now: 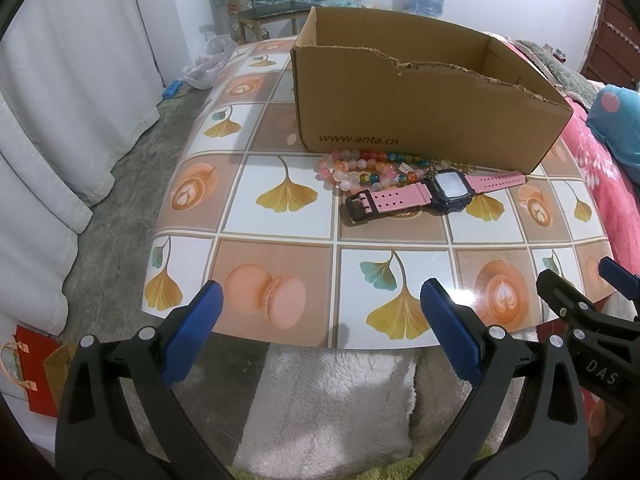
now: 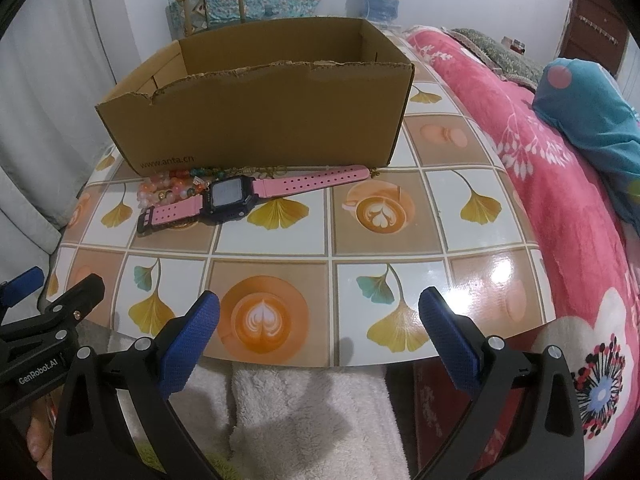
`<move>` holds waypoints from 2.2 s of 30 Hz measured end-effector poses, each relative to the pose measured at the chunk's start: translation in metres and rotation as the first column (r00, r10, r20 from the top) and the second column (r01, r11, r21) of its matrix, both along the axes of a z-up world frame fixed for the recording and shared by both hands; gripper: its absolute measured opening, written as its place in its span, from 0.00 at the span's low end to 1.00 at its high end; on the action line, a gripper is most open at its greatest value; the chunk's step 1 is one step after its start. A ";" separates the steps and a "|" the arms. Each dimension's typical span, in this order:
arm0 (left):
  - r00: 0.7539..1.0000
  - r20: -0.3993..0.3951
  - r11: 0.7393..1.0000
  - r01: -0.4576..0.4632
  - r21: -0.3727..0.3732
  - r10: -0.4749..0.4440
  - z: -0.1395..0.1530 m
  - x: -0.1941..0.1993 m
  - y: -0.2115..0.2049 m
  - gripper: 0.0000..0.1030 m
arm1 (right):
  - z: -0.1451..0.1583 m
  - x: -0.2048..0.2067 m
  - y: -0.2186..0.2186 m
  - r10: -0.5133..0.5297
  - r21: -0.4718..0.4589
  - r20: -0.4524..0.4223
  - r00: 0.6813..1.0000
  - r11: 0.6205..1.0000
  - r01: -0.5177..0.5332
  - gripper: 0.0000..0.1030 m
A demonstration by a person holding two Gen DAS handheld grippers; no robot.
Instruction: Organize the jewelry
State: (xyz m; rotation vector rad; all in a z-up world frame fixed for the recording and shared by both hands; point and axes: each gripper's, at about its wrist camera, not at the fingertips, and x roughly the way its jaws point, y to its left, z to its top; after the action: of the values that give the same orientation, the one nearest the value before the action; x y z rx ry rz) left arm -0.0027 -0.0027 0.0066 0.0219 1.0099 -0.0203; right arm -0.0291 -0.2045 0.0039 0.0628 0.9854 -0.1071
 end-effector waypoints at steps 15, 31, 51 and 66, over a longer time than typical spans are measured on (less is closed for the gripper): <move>1.000 -0.001 1.000 0.000 0.001 0.000 0.000 0.001 0.000 0.93 | -0.002 -0.001 -0.002 -0.003 0.004 -0.003 1.000 1.000 0.003 0.94; 1.000 -0.001 1.000 -0.002 0.003 0.002 -0.001 0.001 -0.001 0.93 | -0.002 0.000 -0.001 -0.003 0.002 -0.005 1.000 1.000 0.003 0.94; 1.000 0.007 1.000 -0.001 -0.006 0.001 0.000 0.003 0.000 0.93 | -0.001 -0.002 -0.001 -0.004 -0.009 -0.003 1.000 1.000 0.004 0.94; 1.000 -0.003 1.000 0.008 -0.025 -0.008 -0.007 0.007 0.005 0.93 | 0.005 0.000 0.000 -0.019 -0.036 -0.001 1.000 0.999 0.019 0.94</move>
State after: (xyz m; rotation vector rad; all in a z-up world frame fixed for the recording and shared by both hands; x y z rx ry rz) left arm 0.0040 0.0024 -0.0006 0.0032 1.0124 -0.0403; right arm -0.0294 -0.2050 0.0087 0.0395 0.9838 -0.1420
